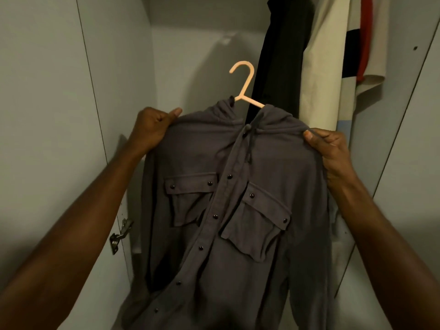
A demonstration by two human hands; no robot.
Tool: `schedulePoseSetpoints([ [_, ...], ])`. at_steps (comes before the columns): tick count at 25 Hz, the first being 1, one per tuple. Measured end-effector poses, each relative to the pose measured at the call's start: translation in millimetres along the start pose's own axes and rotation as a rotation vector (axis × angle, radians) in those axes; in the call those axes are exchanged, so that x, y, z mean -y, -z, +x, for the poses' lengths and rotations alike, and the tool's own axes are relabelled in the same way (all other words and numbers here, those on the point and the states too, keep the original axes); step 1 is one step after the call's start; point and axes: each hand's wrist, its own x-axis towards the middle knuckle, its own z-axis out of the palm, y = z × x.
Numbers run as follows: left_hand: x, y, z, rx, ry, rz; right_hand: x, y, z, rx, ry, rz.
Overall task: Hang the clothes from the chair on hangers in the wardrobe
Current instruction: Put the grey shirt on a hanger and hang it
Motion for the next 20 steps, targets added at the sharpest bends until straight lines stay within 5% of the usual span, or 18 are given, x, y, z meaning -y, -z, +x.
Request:
schedulePoseSetpoints([
  [7, 29, -14, -27, 0.022, 0.145, -0.095, -3, -6, -2, 0.004, -0.003, 0.033],
  [11, 14, -25, -52, -0.198, 0.173, 0.085, -5, -15, -1, -0.028, -0.029, 0.067],
  [16, -8, -38, -68, -0.429, 0.419, -0.019, -11, -13, 6, -0.019, 0.034, -0.048],
  [20, -14, -33, -56, -0.412, 0.288, -0.026, 0, 3, 12, 0.057, 0.050, -0.278],
])
